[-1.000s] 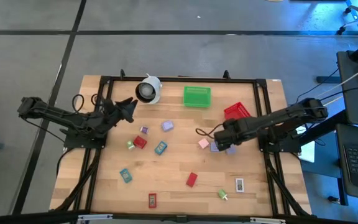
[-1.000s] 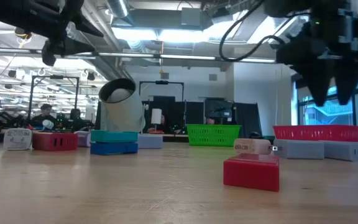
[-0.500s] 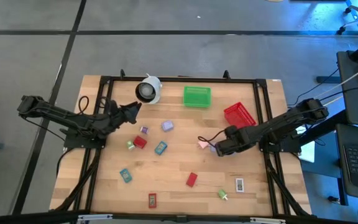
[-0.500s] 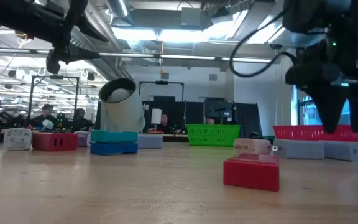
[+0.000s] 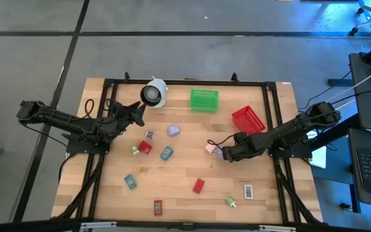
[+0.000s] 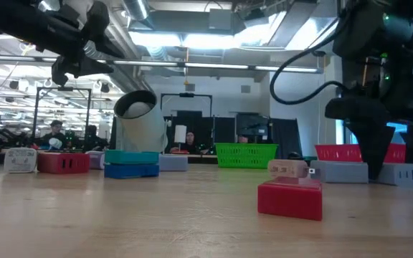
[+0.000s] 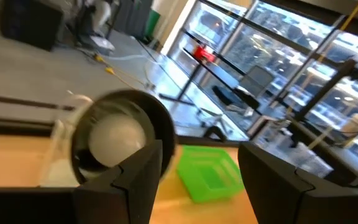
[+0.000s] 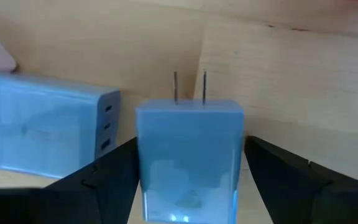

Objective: Pick & Place Office items
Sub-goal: Put the right light blue charger adapter into the green bin

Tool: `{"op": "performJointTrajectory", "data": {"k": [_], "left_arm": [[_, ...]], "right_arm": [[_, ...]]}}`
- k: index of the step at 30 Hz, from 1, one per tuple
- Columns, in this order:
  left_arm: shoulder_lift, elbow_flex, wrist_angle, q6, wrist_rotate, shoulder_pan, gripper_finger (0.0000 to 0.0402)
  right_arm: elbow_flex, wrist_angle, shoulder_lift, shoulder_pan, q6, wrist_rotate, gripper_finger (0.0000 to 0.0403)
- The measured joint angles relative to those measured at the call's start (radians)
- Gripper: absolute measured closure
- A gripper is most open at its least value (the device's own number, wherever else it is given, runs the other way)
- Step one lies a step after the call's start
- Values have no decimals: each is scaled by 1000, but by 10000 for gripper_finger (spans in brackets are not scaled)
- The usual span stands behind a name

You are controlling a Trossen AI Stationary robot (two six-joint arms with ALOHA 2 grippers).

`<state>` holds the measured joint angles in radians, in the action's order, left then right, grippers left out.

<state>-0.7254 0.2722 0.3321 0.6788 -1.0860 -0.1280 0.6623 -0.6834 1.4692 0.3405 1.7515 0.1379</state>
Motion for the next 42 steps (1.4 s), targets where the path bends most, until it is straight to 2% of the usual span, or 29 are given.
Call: {"op": "performJointTrajectory", "data": {"k": [6,9,12,19,23,29,35,39,42], "left_arm": [[2,0,0,-128,8,71,194],[2,0,0,-198,9,98,194],[2,0,0,-199,10,113,194],[2,0,0,-230,10,118,194],[2,0,1,-306,-1,118,194],[2,0,2,-412,-40,118,194],[2,0,8,-321,-46,118,194],[2,0,8,-265,-38,118,194],[2,0,8,-237,-15,118,194]], "right_arm": [[-4,-1,-1,0,13,3,128],[-5,-6,0,0,-3,0,157],[-1,-8,-1,0,-5,0,192],[61,-3,-6,-1,-63,0,193],[136,-25,-35,-12,-136,23,193],[258,-149,-86,-64,-222,232,193],[349,-158,-163,-151,-381,478,192],[382,-40,-198,-187,-579,641,191],[389,115,-211,-212,-754,683,191]]}}
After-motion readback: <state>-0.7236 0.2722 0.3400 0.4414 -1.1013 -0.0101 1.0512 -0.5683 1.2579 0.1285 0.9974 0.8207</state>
